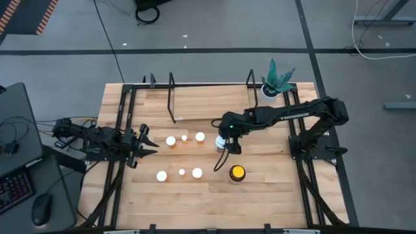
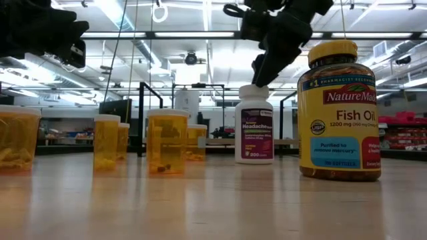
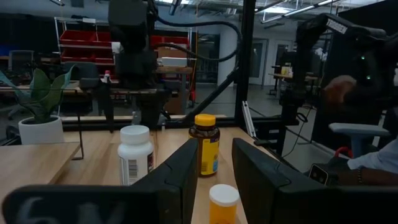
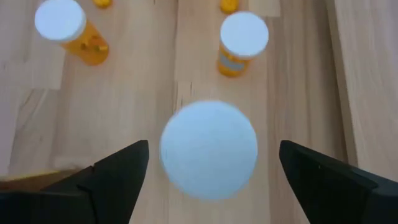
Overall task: Pick and place medicine bottles onto shelf by color
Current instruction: Put the white bottle on the shelf
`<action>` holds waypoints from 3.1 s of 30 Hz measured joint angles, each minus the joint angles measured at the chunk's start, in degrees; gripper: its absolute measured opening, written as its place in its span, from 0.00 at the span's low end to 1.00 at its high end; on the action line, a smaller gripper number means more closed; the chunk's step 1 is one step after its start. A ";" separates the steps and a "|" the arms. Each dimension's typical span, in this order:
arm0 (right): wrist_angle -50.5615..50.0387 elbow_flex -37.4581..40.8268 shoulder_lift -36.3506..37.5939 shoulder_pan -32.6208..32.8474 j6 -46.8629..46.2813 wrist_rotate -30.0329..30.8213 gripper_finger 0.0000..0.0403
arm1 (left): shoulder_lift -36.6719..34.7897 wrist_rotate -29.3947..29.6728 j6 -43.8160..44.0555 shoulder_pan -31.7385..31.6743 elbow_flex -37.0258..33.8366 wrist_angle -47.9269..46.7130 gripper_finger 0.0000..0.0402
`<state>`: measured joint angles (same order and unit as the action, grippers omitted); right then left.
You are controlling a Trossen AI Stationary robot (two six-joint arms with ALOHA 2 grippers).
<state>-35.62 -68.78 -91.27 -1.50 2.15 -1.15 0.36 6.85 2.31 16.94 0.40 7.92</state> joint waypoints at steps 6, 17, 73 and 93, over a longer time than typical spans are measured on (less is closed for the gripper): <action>-0.57 -2.13 -4.39 -0.02 2.26 -0.59 0.92 | -0.02 -0.02 0.02 0.01 0.00 0.00 0.27; -1.28 -2.38 -9.14 -1.90 2.98 -3.33 0.85 | 0.00 0.00 0.02 -0.01 0.00 0.00 0.27; -16.58 -27.72 -17.99 -39.43 19.39 -3.43 0.80 | 0.00 -0.01 0.01 -0.01 0.00 -0.02 0.27; -21.40 -29.72 -19.86 -44.59 22.03 -3.02 0.81 | 0.00 -0.01 0.00 -0.01 -0.01 -0.02 0.27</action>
<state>-57.01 -98.50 -111.13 -46.09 24.18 -4.16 0.36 6.84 2.31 16.93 0.40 7.90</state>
